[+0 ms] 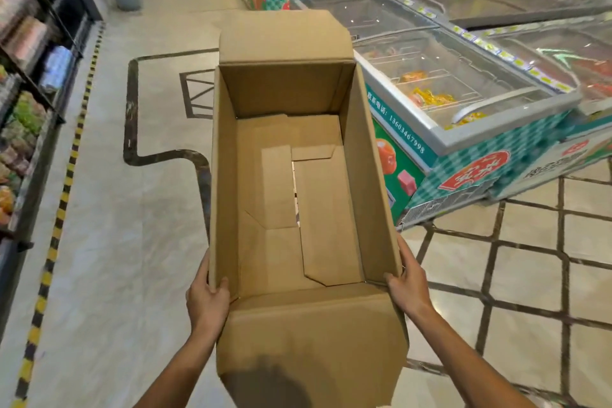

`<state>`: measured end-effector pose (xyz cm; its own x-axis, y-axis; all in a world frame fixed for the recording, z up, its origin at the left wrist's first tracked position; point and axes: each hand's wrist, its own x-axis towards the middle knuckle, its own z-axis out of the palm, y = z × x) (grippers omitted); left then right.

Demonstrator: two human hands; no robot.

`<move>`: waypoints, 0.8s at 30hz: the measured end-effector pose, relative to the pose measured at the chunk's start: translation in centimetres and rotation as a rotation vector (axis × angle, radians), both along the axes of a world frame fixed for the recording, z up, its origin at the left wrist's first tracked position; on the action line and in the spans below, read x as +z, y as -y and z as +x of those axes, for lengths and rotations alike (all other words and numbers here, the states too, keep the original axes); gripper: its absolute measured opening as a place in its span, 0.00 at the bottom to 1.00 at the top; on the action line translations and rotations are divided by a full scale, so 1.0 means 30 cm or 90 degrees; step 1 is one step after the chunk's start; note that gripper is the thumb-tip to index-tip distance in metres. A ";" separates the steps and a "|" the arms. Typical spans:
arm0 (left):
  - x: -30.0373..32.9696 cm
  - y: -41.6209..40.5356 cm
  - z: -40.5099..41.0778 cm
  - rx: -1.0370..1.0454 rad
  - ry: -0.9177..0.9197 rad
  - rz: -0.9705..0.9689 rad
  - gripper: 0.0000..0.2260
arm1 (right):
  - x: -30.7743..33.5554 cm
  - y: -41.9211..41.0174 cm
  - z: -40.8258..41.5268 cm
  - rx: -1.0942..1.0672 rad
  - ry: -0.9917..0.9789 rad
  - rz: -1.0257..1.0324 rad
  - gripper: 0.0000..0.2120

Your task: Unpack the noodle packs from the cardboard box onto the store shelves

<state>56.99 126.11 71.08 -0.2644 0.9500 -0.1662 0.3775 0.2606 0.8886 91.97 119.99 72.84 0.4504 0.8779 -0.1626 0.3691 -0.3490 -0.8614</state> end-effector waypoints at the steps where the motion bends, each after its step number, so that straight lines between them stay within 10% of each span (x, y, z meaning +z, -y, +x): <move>1: -0.012 -0.074 0.019 -0.004 0.003 -0.007 0.27 | -0.008 -0.067 0.019 -0.007 -0.002 -0.005 0.45; 24: -0.410 -1.268 0.685 0.102 -0.047 -0.164 0.30 | -0.480 -1.376 0.705 0.038 -0.116 -0.089 0.51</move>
